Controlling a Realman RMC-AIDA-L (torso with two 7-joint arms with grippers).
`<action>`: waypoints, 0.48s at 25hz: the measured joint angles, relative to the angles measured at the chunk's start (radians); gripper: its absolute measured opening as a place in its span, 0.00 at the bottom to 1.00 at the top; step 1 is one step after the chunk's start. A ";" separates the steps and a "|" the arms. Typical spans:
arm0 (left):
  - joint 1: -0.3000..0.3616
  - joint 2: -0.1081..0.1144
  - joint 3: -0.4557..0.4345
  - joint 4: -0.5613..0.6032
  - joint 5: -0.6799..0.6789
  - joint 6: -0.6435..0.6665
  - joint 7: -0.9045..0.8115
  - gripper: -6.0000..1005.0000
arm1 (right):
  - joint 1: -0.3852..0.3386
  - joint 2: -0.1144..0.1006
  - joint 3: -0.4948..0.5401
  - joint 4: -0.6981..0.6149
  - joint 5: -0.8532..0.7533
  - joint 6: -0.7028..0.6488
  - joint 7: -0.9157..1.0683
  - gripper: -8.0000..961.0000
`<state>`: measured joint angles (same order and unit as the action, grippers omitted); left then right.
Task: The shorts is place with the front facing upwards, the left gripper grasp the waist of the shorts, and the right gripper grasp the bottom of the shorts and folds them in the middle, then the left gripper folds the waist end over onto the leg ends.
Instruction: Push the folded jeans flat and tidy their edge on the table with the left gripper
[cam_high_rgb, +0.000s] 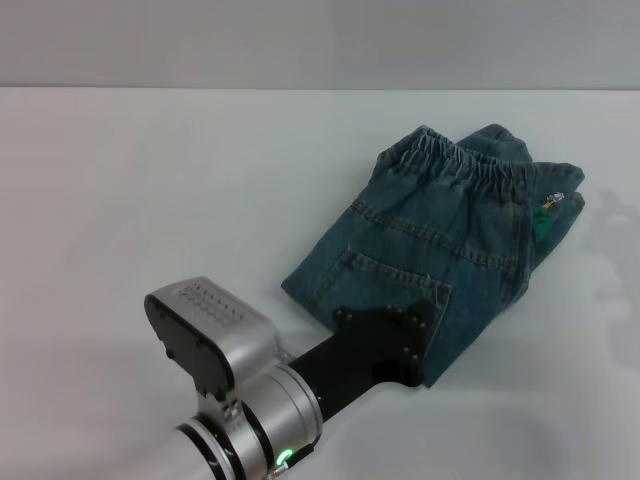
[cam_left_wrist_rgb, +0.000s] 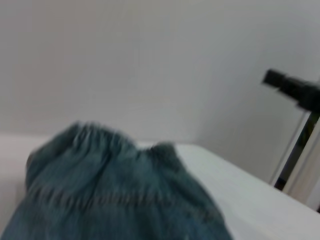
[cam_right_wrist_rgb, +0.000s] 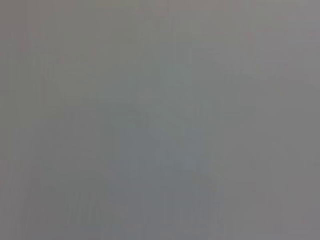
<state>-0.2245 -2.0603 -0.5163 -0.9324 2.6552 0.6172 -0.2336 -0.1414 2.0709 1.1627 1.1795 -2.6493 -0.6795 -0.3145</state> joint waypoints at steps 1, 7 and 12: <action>-0.015 -0.001 0.003 0.021 0.000 -0.001 -0.040 0.00 | -0.004 0.000 0.000 0.001 0.000 -0.001 0.000 0.01; -0.099 -0.003 0.027 0.114 0.003 -0.004 -0.212 0.01 | -0.016 0.002 -0.006 0.005 0.000 -0.006 0.000 0.01; -0.132 -0.005 0.029 0.156 0.003 -0.007 -0.243 0.01 | -0.033 0.004 -0.013 0.029 0.000 -0.008 0.000 0.01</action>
<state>-0.3565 -2.0650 -0.4871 -0.7760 2.6586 0.6098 -0.4765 -0.1743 2.0749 1.1492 1.2086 -2.6491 -0.6874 -0.3145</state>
